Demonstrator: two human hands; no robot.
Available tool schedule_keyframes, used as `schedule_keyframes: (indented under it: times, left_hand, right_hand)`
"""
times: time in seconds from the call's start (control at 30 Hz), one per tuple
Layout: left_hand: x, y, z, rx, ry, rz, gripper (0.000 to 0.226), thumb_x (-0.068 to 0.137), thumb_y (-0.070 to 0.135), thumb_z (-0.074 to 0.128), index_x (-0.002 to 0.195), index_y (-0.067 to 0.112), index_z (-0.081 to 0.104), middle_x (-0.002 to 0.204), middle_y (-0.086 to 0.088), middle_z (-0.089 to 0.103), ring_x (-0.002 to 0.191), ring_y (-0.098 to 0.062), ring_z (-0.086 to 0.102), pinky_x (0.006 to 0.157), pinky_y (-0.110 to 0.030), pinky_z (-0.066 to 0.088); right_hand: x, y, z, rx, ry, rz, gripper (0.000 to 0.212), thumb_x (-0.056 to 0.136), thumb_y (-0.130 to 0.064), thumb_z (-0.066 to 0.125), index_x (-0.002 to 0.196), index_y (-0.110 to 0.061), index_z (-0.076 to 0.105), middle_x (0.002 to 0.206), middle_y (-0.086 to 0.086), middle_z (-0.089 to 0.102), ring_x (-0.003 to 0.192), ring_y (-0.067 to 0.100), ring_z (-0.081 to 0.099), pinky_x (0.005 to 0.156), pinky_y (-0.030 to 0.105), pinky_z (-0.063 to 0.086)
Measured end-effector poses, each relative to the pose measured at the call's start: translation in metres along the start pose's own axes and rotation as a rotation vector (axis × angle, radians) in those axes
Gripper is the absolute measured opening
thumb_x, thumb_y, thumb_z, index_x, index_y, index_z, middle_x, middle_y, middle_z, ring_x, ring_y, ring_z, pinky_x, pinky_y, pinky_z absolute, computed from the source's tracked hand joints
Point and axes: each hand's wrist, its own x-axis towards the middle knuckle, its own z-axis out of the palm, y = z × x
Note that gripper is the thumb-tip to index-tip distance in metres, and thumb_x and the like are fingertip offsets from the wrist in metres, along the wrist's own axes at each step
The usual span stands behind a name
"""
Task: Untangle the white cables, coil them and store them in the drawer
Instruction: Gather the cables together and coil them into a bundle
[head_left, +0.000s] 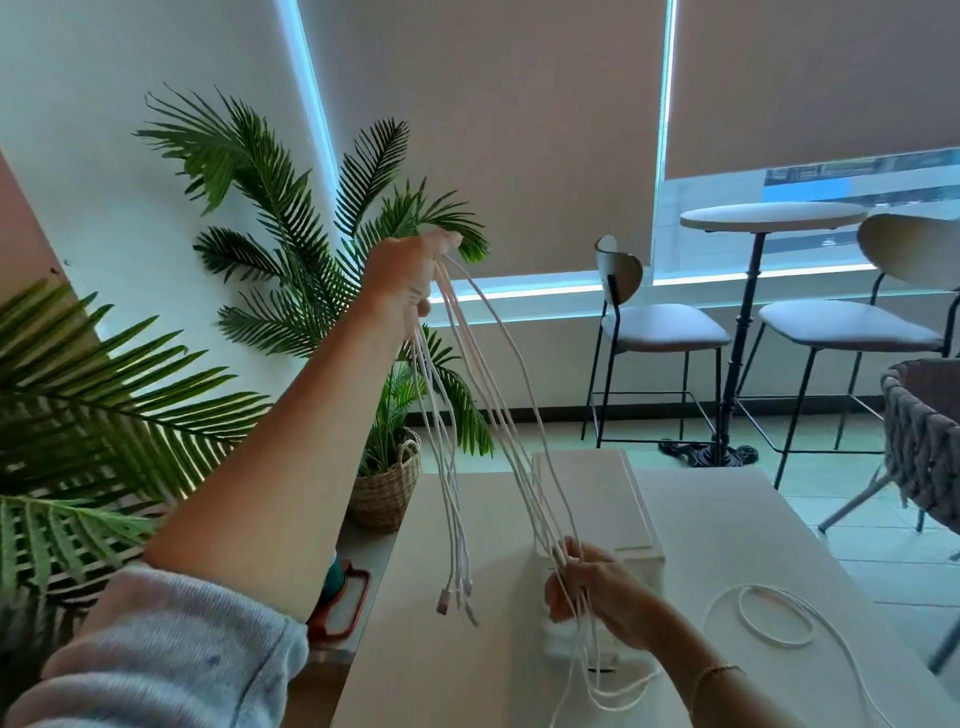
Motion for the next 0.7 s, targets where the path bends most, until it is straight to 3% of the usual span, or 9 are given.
schedule_keyframes:
  times: [0.07,0.17,0.23,0.3,0.43,0.47,0.53,0.6,0.7]
  left_hand:
    - [0.000,0.005,-0.003,-0.004,0.015,0.011,0.023,0.083,0.029,0.065,0.079,0.008,0.057,0.066,-0.001,0.045,0.043,-0.008,0.031,0.033,-0.014,0.025]
    - [0.004,0.015,-0.013,-0.008,0.056,0.058,0.030,0.084,0.028,0.063,0.098,0.002,0.061,0.081,-0.002,0.059,0.030,-0.003,0.031,0.035,-0.016,0.030]
    - [0.005,0.019,-0.018,0.012,0.058,0.085,0.021,0.084,0.027,0.063,0.086,0.006,0.059,0.071,0.000,0.052,0.025,-0.001,0.031,0.035,-0.016,0.030]
    - [0.006,0.017,-0.018,0.005,0.061,0.076,0.020,0.084,0.025,0.062,0.074,0.011,0.053,0.061,0.001,0.042,0.025,-0.001,0.030,0.034,-0.016,0.029]
    - [0.006,0.010,-0.014,-0.032,0.048,0.044,0.020,0.085,0.023,0.062,0.072,0.010,0.052,0.054,0.001,0.037,0.025,-0.002,0.027,0.035,-0.016,0.026]
    - [0.006,0.010,-0.014,-0.033,0.043,0.042,0.020,0.085,0.023,0.062,0.072,0.011,0.052,0.054,0.001,0.037,0.025,-0.002,0.027,0.035,-0.015,0.026]
    - [0.005,0.010,-0.014,-0.033,0.021,0.047,0.020,0.086,0.025,0.062,0.073,0.012,0.052,0.056,0.001,0.035,0.025,-0.002,0.027,0.035,-0.016,0.026]
    - [0.002,0.010,-0.013,0.003,-0.024,0.064,0.019,0.086,0.026,0.062,0.074,0.013,0.053,0.057,0.001,0.034,0.026,-0.002,0.027,0.033,-0.016,0.026]
    - [-0.004,0.005,-0.009,0.090,-0.068,0.095,0.019,0.087,0.027,0.061,0.079,0.011,0.057,0.058,0.001,0.036,0.026,-0.003,0.028,0.032,-0.016,0.025]
  right_hand:
    - [0.000,0.018,-0.007,-0.102,0.091,0.033,0.029,0.089,0.012,0.028,0.075,-0.006,0.046,0.050,0.010,0.054,0.038,0.018,0.048,0.039,0.023,0.040]
    - [-0.003,0.061,-0.018,-0.257,0.196,0.144,0.036,0.094,0.005,0.025,0.066,-0.010,0.042,0.039,0.005,0.041,0.030,0.013,0.033,0.033,0.016,0.022]
    - [-0.003,0.086,-0.022,-0.352,0.227,0.195,0.037,0.087,0.011,0.024,0.062,-0.012,0.040,0.036,0.004,0.034,0.028,0.012,0.027,0.034,0.013,0.016]
    - [-0.001,0.100,-0.023,-0.474,0.266,0.238,0.039,0.078,0.014,0.026,0.057,-0.015,0.042,0.036,0.003,0.032,0.027,0.012,0.029,0.035,0.014,0.017]
    - [0.001,0.120,-0.033,-0.726,0.275,0.350,0.050,0.084,-0.004,0.042,0.042,-0.022,0.060,0.035,-0.004,0.045,0.037,0.019,0.048,0.039,0.018,0.027]
    - [0.002,0.121,-0.036,-0.789,0.255,0.361,0.050,0.088,-0.008,0.045,0.045,-0.025,0.065,0.040,-0.007,0.048,0.050,0.024,0.059,0.045,0.014,0.028]
    - [-0.001,0.107,-0.034,-0.962,0.100,0.425,0.023,0.094,-0.019,0.049,0.095,-0.022,0.071,0.066,-0.014,0.052,0.092,0.024,0.065,0.051,0.013,0.030]
    - [-0.005,0.079,-0.031,-1.150,-0.077,0.479,0.042,0.092,-0.026,0.055,0.131,-0.015,0.046,0.105,-0.010,0.054,0.105,0.017,0.056,0.061,0.013,0.039]
    - [-0.016,0.012,-0.015,-1.215,-0.231,0.557,0.070,0.085,-0.028,0.066,0.143,-0.014,0.030,0.142,0.006,0.039,0.110,0.020,0.051,0.082,0.033,0.050]
